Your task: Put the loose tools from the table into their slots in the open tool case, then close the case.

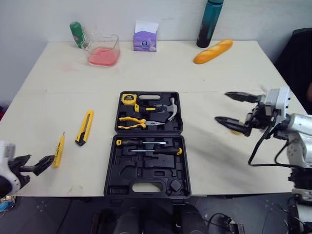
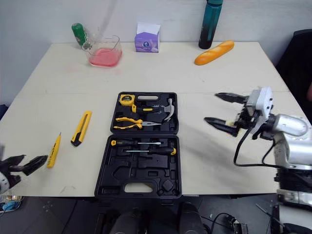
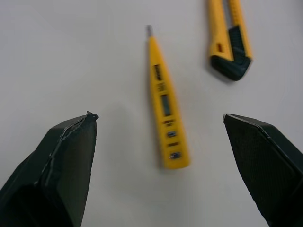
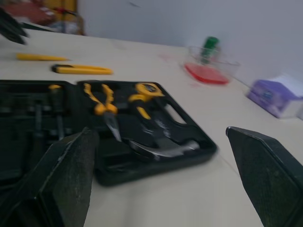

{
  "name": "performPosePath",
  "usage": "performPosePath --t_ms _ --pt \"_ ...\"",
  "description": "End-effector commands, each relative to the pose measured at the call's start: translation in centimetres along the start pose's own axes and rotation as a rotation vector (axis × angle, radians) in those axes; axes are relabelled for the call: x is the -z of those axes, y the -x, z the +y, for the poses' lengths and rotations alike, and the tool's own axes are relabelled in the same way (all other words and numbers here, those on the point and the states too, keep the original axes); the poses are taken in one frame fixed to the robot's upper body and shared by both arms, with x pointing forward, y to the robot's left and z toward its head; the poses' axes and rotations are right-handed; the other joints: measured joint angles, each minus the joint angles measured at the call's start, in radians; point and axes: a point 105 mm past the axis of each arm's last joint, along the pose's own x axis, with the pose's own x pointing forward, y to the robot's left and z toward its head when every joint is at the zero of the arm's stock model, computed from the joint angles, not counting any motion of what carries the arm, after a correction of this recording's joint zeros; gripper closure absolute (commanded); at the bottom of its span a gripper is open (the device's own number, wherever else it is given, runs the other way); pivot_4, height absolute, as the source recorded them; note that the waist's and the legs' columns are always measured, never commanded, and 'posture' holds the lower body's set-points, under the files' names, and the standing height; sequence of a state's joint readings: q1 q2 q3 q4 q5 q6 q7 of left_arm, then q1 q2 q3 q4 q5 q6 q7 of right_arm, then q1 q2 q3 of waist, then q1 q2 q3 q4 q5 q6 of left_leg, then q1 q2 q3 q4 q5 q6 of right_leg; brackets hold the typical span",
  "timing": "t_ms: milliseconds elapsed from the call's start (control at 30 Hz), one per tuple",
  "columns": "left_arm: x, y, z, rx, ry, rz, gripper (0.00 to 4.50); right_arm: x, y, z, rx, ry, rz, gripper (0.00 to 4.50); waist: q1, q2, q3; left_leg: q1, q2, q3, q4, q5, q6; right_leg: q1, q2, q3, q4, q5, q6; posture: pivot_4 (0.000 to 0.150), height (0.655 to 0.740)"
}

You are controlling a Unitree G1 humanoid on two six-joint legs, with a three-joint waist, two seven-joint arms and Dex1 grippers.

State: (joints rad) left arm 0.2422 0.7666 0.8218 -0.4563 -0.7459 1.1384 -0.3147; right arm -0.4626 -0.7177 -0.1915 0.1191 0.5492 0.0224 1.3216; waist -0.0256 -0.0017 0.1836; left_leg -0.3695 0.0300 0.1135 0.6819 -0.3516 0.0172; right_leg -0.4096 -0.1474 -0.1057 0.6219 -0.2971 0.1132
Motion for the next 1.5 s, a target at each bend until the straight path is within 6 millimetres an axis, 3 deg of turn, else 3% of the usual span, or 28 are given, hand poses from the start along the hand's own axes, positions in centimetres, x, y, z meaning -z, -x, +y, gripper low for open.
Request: performPosePath --t_ms 33,367,867,1167,1300,1433,1500 --pt "-0.2 -0.5 -0.3 -0.043 -0.008 0.051 0.00 -1.8 -1.3 1.6 -0.108 0.037 -0.063 0.06 0.000 0.000 0.000 0.000 0.000 0.001 0.000 0.000 0.001 0.000 0.000 0.000 0.000 0.000 0.000 0.150 0.7400" --pt "1.0 -2.8 -0.6 -0.094 0.026 0.158 0.00 -2.9 -3.8 4.4 -0.253 -0.017 -0.117 0.06 0.000 -0.001 -0.001 0.000 0.000 0.001 0.000 0.002 -0.001 0.000 0.002 0.000 0.000 0.000 0.000 0.150 0.7400" --pt "2.7 -4.1 -0.8 -0.061 0.050 0.211 0.00 -3.1 -4.2 4.7 -0.231 -0.005 -0.091 0.06 0.005 -0.001 -0.001 0.002 -0.001 0.001 0.000 0.003 -0.001 0.000 0.002 0.001 0.002 0.000 0.000 0.150 0.7400" --pt "3.0 -4.1 -0.5 -0.062 0.069 0.194 3.97 -3.1 -4.0 4.8 -0.225 -0.008 -0.070 0.00 0.023 -0.001 -0.001 0.002 -0.001 0.001 0.000 0.002 -0.001 0.000 0.000 0.001 0.001 0.000 0.000 0.150 0.7400" --pt "2.6 -3.8 -0.2 -0.071 0.058 0.153 4.03 -2.9 -3.8 4.8 -0.223 -0.012 -0.058 0.00 0.023 -0.001 -0.001 0.001 -0.001 0.001 0.000 0.002 -0.001 0.000 0.000 0.001 0.001 0.000 0.000 0.150 0.7400" --pt "0.7 -3.3 0.3 -0.081 0.024 0.041 4.03 -2.6 -3.6 4.9 -0.224 -0.020 -0.048 0.00 0.023 -0.001 -0.001 0.001 -0.001 0.001 0.000 0.002 -0.001 0.000 0.000 0.000 0.000 0.000 0.000 0.150 0.7400" --pt "-2.0 -2.5 0.6 -0.083 -0.021 -0.114 4.03 -2.5 -3.3 4.8 -0.217 -0.020 -0.043 0.00 0.023 -0.002 -0.001 0.001 -0.001 0.001 0.000 0.002 -0.001 -0.001 0.000 0.000 0.000 0.000 0.000 0.150 0.7400"
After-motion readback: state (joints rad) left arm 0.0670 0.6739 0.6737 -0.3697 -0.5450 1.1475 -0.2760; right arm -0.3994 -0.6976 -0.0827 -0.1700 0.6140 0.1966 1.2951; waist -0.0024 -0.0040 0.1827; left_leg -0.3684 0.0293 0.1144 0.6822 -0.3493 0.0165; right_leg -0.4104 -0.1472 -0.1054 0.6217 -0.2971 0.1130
